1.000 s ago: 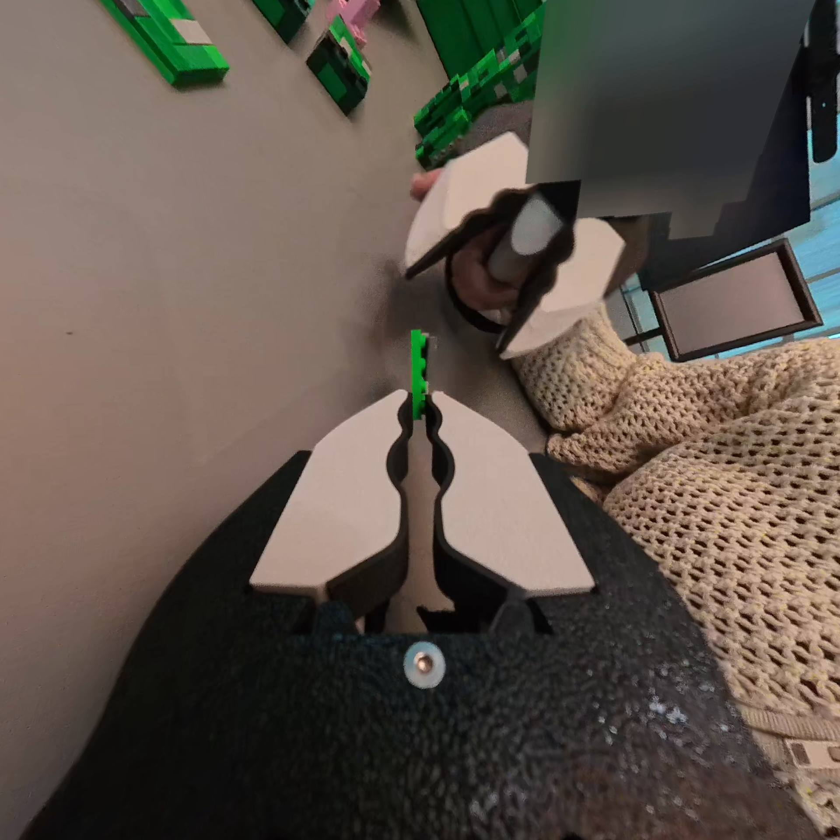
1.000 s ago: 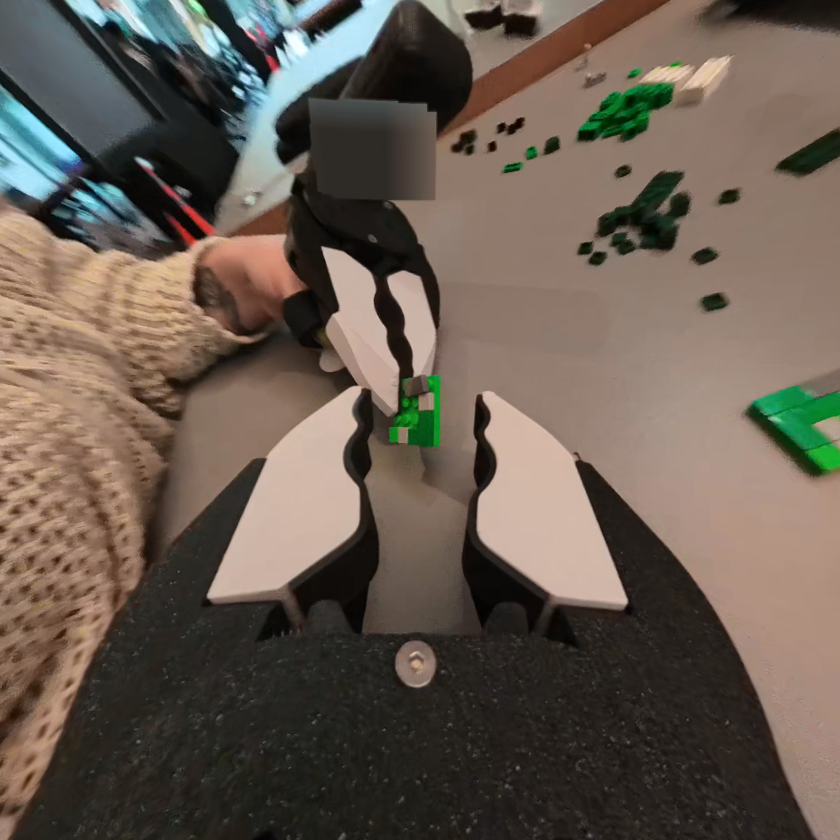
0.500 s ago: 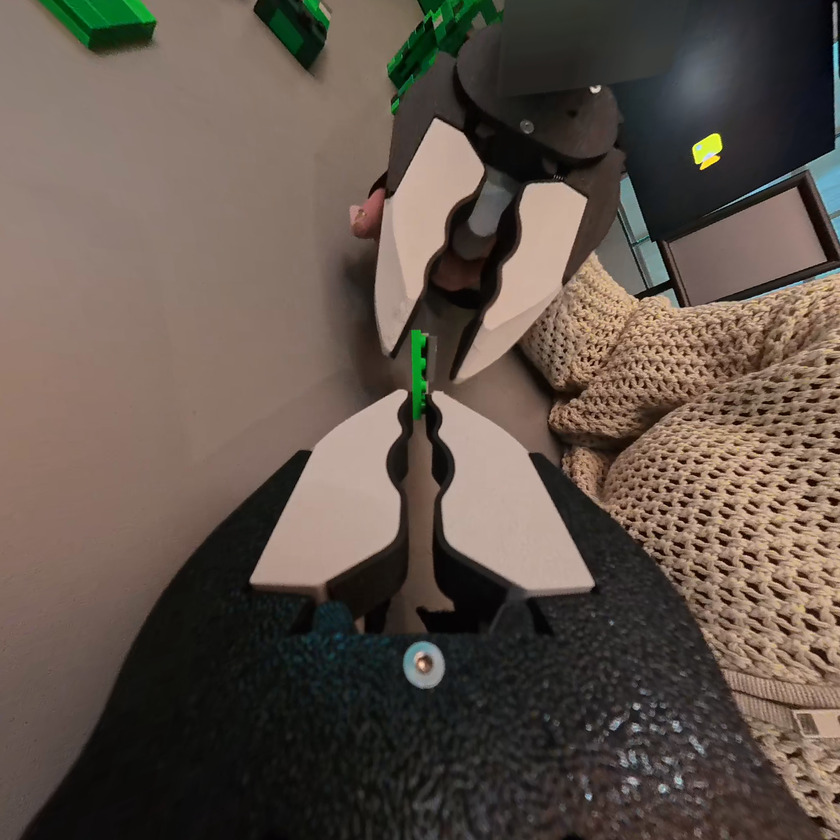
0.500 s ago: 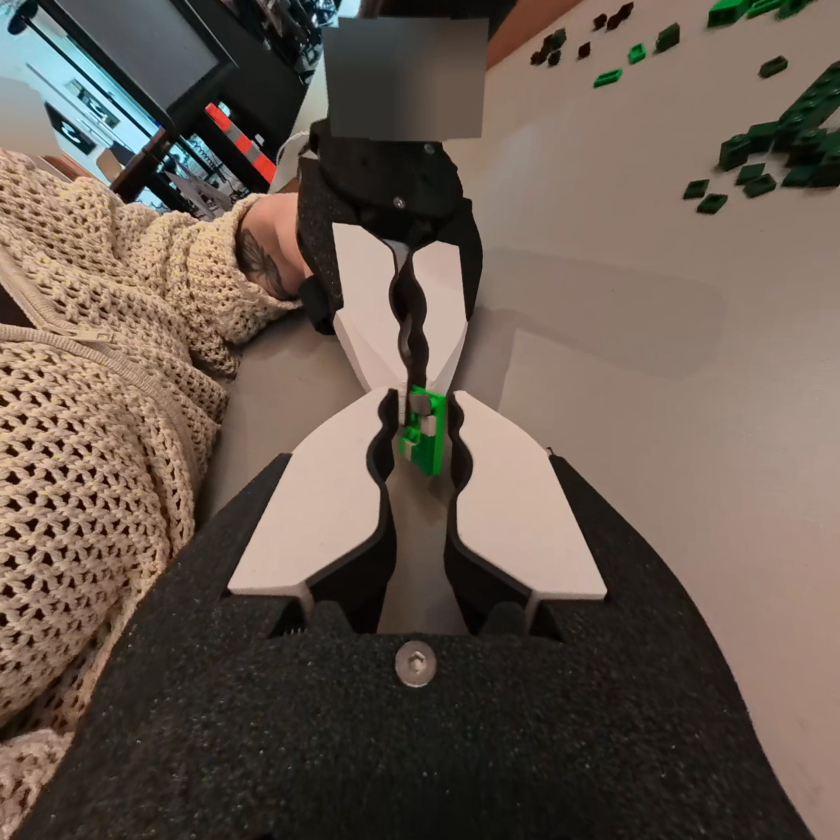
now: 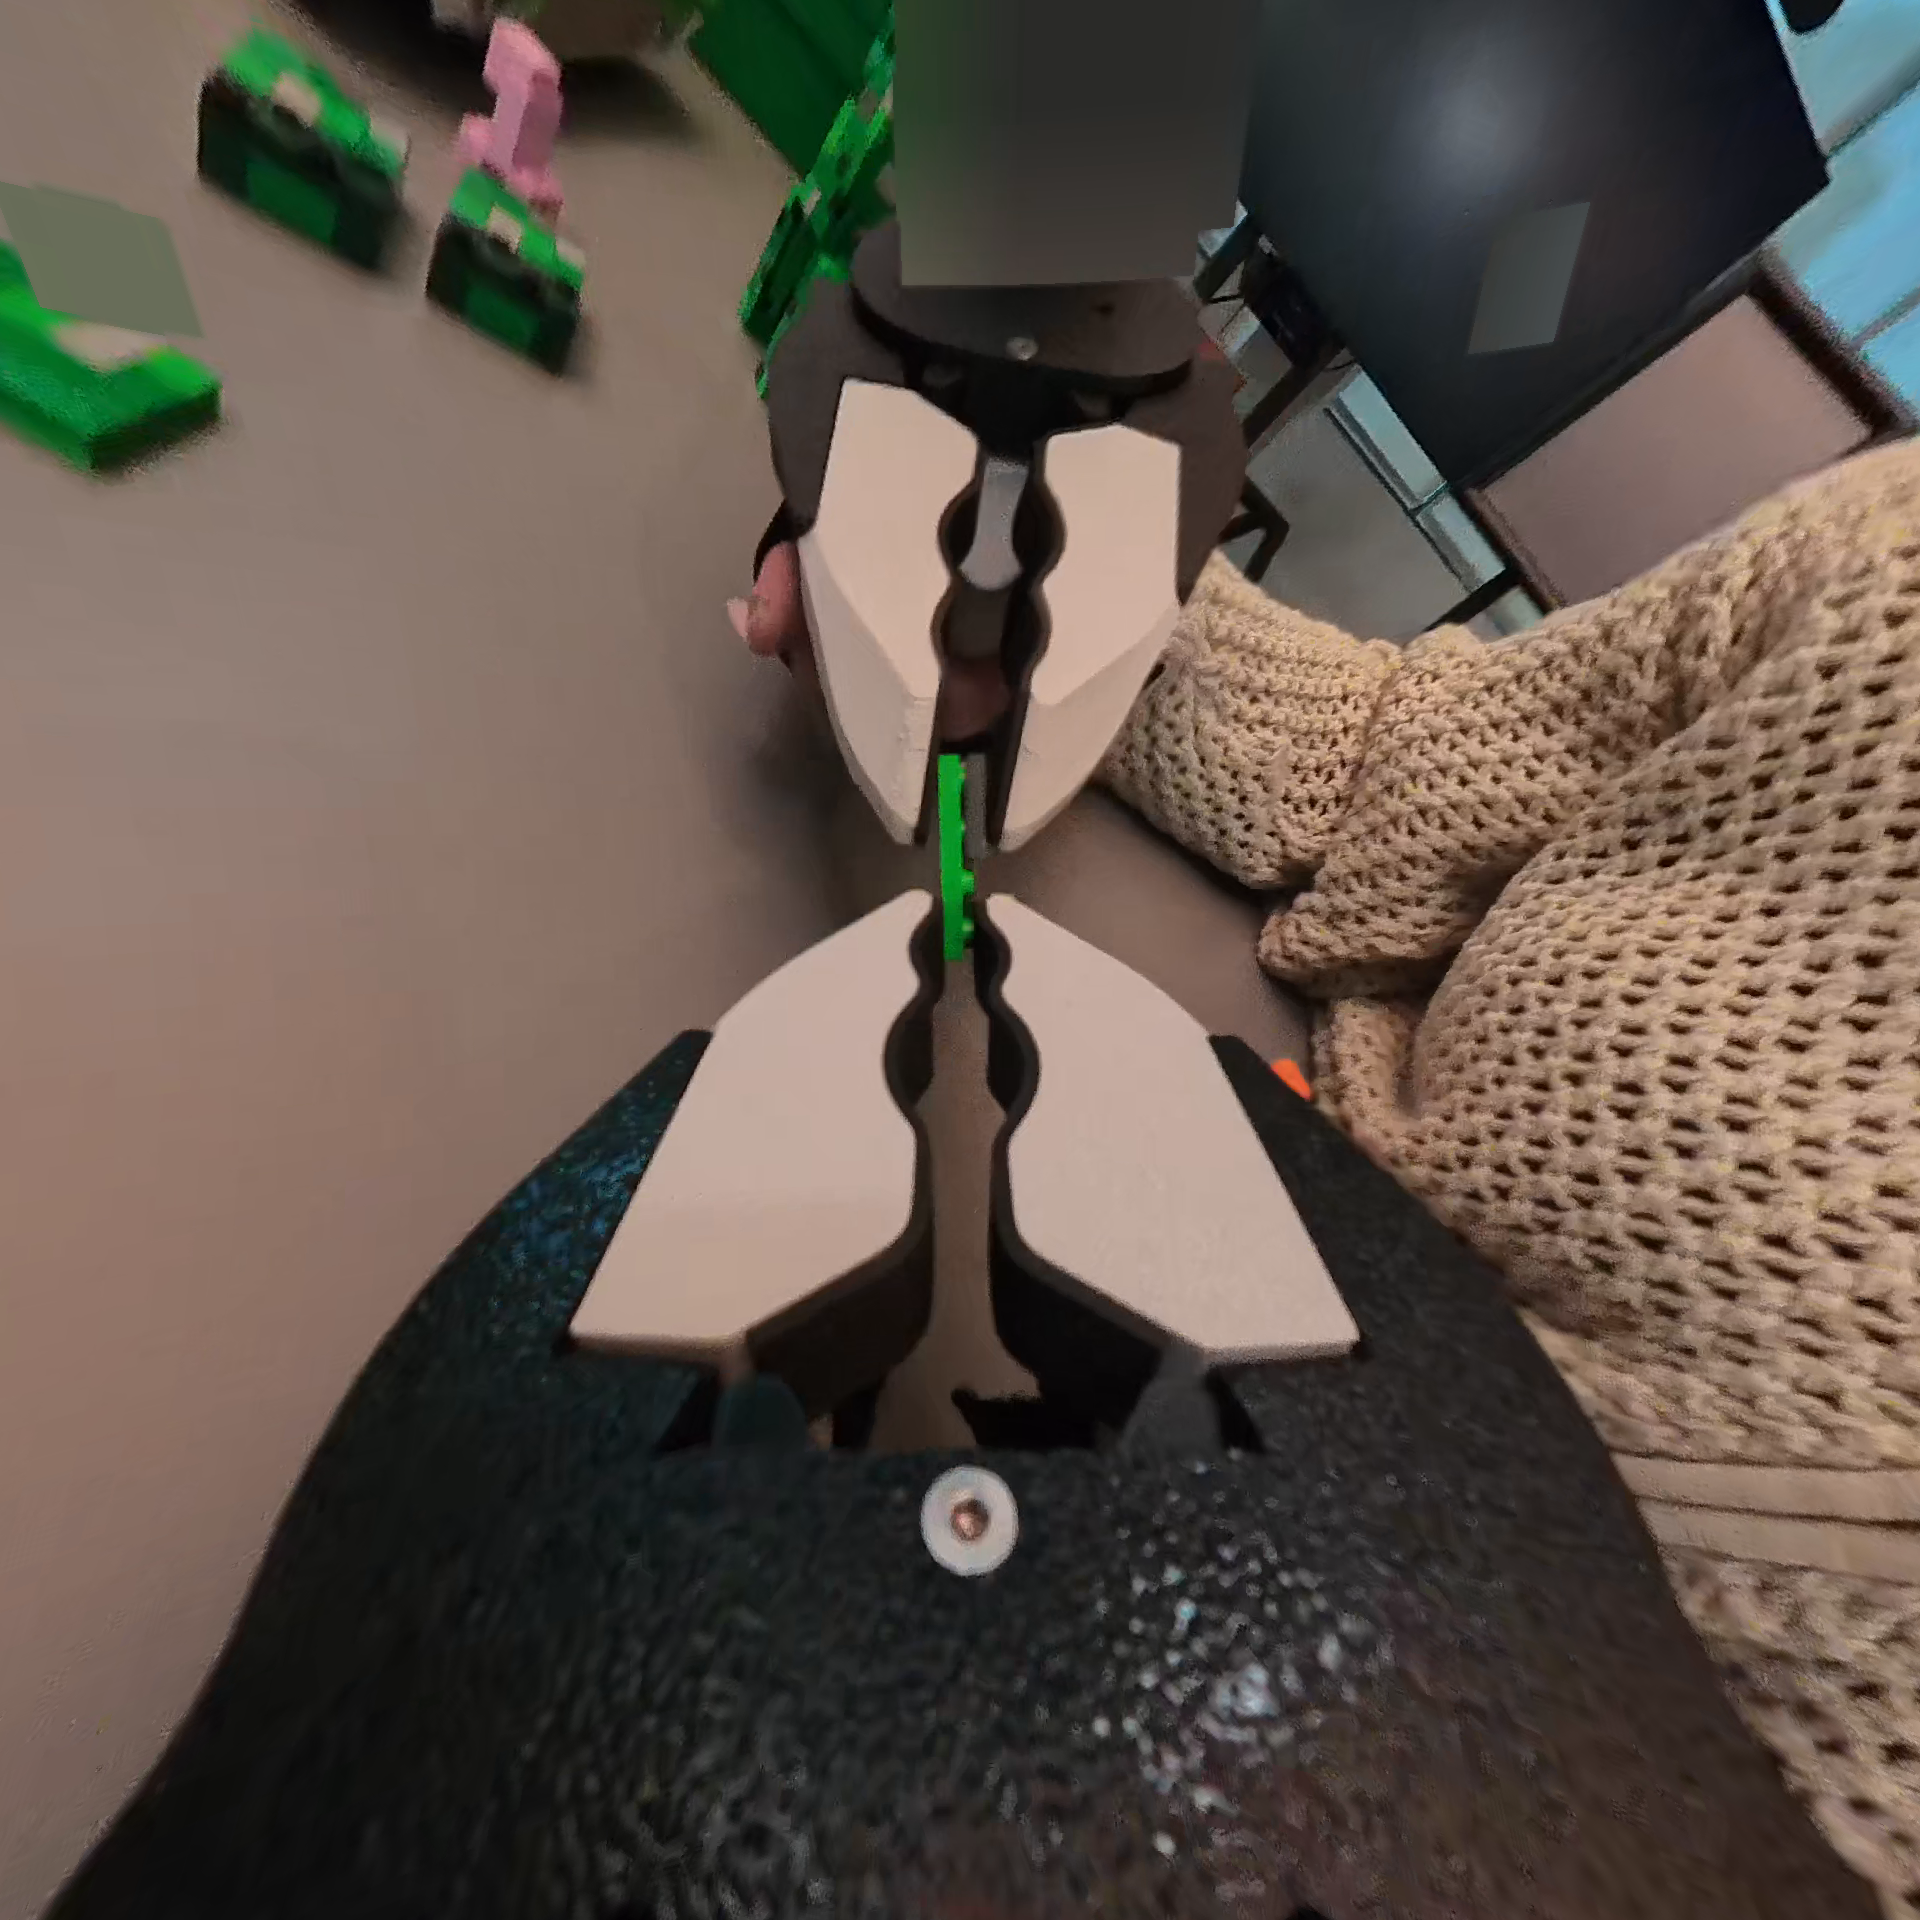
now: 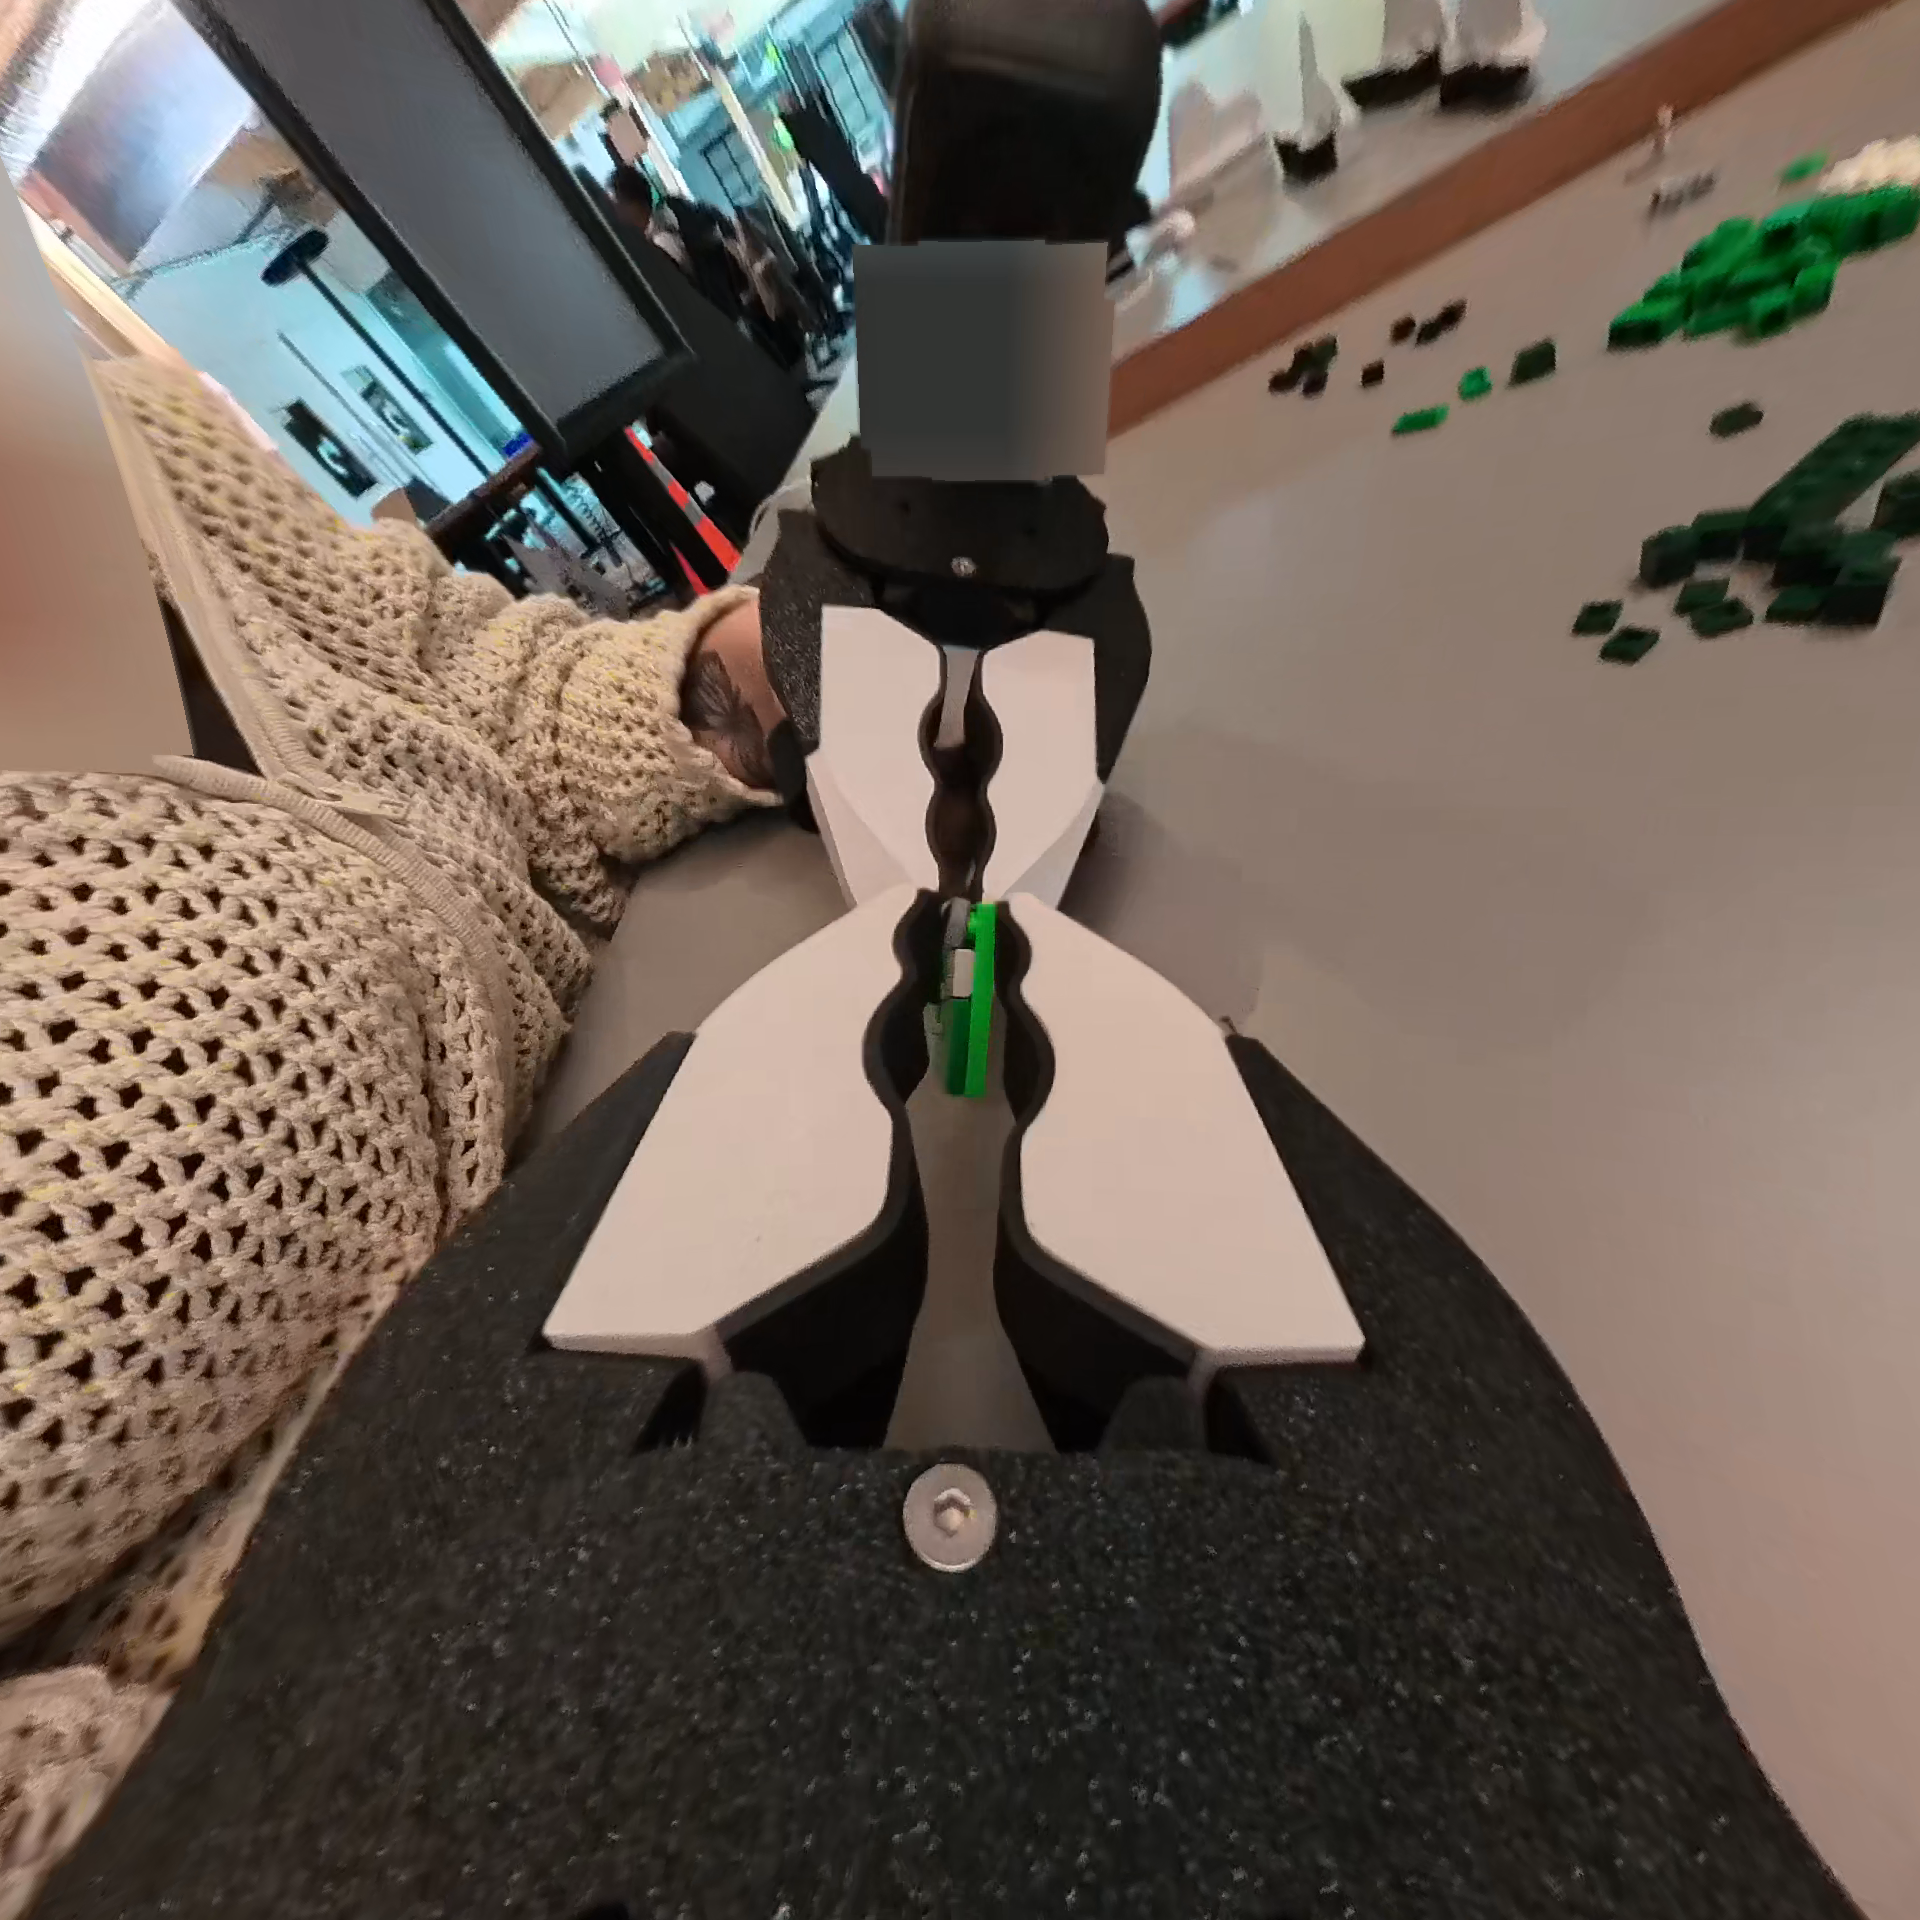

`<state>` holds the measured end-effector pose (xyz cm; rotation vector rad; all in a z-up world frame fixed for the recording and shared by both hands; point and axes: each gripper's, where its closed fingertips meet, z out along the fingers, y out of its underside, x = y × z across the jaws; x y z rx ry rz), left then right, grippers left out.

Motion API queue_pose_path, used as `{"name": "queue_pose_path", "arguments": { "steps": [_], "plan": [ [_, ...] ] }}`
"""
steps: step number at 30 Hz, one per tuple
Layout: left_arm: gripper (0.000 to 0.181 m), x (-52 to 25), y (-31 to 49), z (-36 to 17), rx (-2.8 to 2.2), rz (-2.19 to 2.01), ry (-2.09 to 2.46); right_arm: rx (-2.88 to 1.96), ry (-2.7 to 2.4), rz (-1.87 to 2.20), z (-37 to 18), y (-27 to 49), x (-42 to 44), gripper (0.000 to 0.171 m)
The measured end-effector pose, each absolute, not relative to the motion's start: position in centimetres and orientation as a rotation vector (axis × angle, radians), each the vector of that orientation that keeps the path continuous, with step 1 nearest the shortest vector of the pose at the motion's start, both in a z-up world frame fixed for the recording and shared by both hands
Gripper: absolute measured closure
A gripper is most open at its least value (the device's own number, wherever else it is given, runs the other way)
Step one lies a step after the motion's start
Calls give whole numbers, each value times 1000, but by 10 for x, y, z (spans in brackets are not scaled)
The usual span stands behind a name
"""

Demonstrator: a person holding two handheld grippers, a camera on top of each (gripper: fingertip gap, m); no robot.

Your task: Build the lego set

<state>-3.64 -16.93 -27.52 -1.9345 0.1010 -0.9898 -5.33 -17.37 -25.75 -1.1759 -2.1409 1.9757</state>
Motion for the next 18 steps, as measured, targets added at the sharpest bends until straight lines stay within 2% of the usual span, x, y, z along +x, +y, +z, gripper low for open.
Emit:
{"name": "queue_pose_path", "arguments": {
  "steps": [11, 18],
  "plan": [
    [177, -26, -169, -265, -1859, -675, 378, -873, -2183, 1879, -245, -178, -37, 164],
    [177, -31, -166, -262, -1838, -580, 386, -832, -2161, 1787, -243, -176, -41, 164]
  ]
}}
